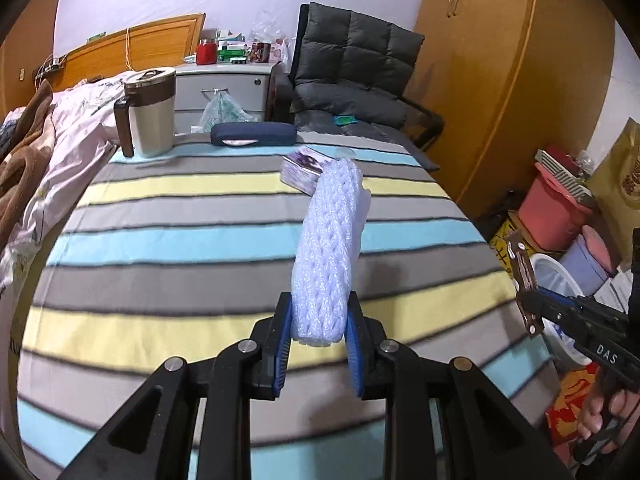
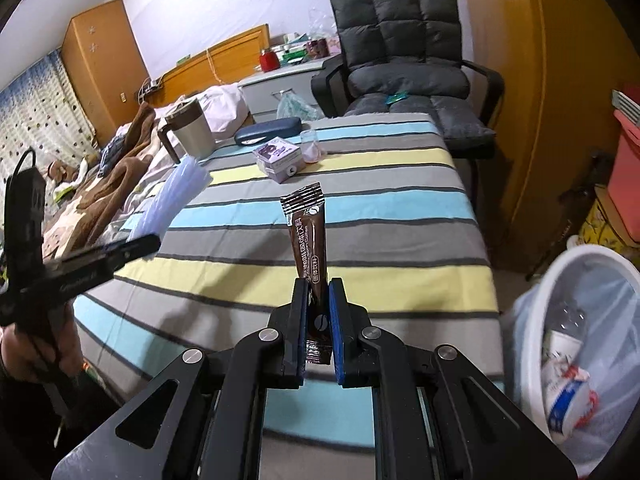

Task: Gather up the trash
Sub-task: 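Carry the sachet and foam sleeve in both tools over the white bin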

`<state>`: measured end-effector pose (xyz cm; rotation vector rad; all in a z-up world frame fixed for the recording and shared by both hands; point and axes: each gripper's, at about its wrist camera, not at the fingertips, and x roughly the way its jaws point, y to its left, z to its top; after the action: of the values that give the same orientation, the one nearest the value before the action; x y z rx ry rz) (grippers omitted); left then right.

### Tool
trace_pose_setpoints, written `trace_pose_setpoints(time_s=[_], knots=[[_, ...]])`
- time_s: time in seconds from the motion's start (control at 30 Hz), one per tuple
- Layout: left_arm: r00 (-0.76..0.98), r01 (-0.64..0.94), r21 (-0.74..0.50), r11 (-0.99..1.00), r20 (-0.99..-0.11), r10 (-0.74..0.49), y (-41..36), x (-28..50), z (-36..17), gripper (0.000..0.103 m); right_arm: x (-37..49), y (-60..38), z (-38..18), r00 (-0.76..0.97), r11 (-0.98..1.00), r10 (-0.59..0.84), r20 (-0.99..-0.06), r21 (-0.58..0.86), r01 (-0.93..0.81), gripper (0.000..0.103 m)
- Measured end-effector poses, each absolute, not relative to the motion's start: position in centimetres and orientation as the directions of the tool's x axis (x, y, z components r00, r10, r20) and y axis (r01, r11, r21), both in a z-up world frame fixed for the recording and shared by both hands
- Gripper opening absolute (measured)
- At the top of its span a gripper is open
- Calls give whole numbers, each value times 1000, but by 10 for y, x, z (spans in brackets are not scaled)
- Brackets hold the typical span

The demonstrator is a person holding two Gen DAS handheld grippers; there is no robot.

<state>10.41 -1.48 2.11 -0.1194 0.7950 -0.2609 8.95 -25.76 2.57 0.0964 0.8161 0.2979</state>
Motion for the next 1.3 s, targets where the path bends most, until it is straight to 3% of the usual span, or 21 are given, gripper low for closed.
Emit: trace_pose_setpoints(time_s=[0.67,1.3], knots=[[655,268,-181,946,-686,-317,-69,60,16,26,69,-276,18,656,969,245,-714,204,-140,13],[552,519,-188,834,-671,-495,-167,73,24,26,38,-354,26,705,981,70,-705,177,80,13]])
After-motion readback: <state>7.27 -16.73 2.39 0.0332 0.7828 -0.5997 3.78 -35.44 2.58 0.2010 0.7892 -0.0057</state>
